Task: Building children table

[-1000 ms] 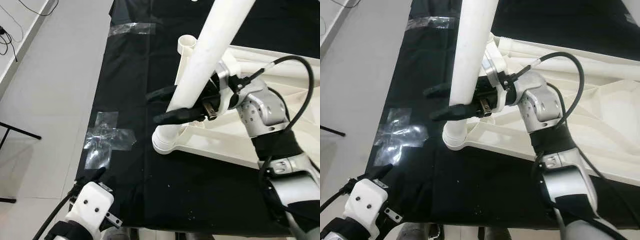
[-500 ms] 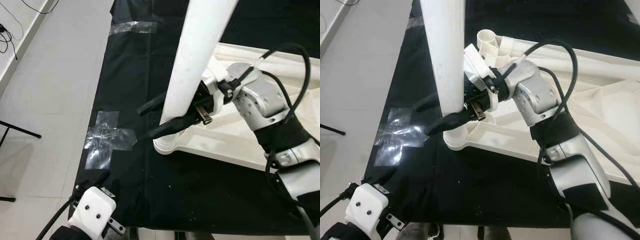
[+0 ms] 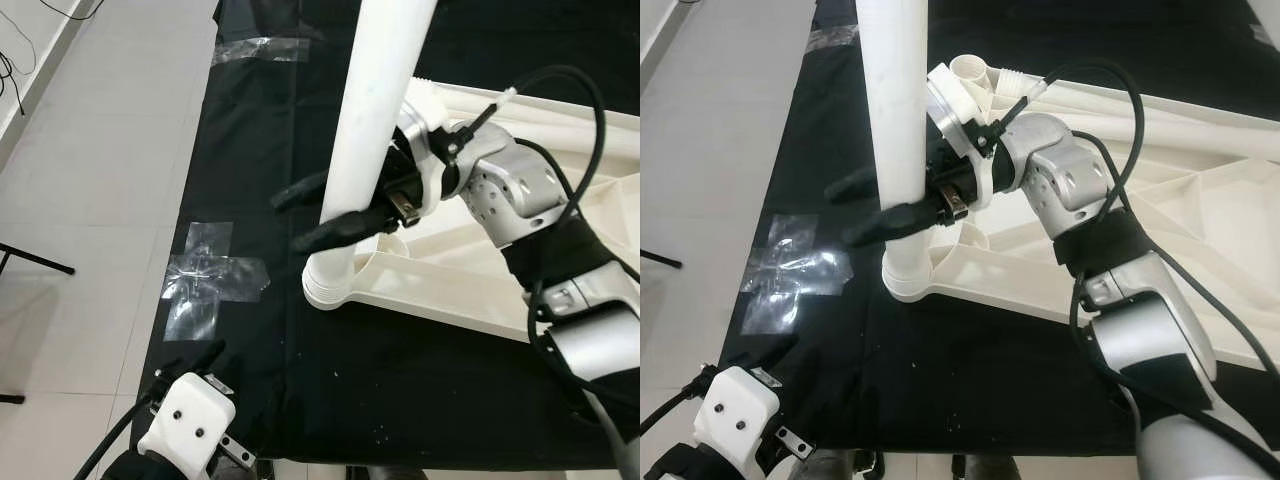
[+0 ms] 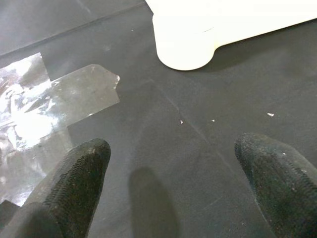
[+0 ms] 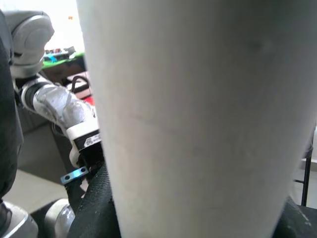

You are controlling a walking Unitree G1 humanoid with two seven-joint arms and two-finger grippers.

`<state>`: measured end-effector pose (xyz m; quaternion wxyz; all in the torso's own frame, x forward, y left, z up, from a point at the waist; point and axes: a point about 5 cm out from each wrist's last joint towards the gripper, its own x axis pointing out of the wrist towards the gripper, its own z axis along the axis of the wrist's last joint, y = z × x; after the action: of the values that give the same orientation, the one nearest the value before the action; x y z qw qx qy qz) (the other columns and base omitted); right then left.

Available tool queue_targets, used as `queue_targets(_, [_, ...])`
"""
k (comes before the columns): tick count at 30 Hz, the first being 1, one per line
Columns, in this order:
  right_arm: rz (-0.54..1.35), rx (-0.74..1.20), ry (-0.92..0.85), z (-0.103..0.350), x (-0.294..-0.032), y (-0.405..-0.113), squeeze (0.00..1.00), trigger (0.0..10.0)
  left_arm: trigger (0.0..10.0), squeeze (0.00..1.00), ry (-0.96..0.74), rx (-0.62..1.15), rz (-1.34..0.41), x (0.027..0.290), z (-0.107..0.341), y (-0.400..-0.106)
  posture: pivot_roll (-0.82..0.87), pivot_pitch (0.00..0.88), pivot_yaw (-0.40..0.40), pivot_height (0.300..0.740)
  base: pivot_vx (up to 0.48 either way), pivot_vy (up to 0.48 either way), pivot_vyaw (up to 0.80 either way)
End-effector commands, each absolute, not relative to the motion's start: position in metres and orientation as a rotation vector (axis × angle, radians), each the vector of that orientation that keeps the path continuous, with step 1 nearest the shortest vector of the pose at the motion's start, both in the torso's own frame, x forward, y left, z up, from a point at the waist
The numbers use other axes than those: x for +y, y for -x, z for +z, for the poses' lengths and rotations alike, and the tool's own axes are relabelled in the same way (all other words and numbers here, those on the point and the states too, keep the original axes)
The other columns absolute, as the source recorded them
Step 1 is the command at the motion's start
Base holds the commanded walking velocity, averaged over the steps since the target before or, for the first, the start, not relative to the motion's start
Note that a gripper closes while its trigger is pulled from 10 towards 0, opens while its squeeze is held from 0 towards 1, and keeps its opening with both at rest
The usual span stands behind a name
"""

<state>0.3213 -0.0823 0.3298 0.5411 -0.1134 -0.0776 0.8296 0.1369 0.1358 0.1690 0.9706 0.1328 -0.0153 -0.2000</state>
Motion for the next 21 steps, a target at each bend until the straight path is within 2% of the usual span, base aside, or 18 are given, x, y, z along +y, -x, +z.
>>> queue_targets(1, [2.010, -0.146, 0.235, 0.320, -0.079, -0.322, 0.00, 10.0, 10.0, 0.00, -0.256, -0.025, -0.412, 0.135, 0.167, -0.135, 0.10, 0.394, -0.053, 0.740, 0.000, 0.000, 0.00])
queue_targets(9, [1.997, -0.188, 0.208, 0.309, -0.095, -0.314, 0.00, 10.0, 10.0, 0.00, -0.262, -0.028, -0.412, 0.135, 0.167, -0.135, 0.10, 0.394, -0.045, 0.740, 0.000, 0.000, 0.00])
queue_targets(13, [2.005, -0.190, 0.264, 0.304, -0.096, -0.308, 0.00, 10.0, 10.0, 0.00, -0.265, -0.029, -0.415, 0.135, 0.166, -0.136, 0.10, 0.393, -0.041, 0.740, 0.000, 0.000, 0.00])
queue_targets(15, [2.002, -0.170, 0.346, 0.298, -0.095, -0.306, 0.00, 10.0, 10.0, 0.00, -0.268, -0.031, -0.419, 0.135, 0.166, -0.137, 0.10, 0.393, -0.037, 0.740, 0.000, 0.000, 0.00])
queue_targets(21, [1.986, -0.143, 0.410, 0.298, -0.095, -0.309, 0.00, 10.0, 10.0, 0.00, -0.270, -0.033, -0.419, 0.136, 0.166, -0.138, 0.10, 0.388, -0.042, 0.740, 0.000, 0.000, 0.00])
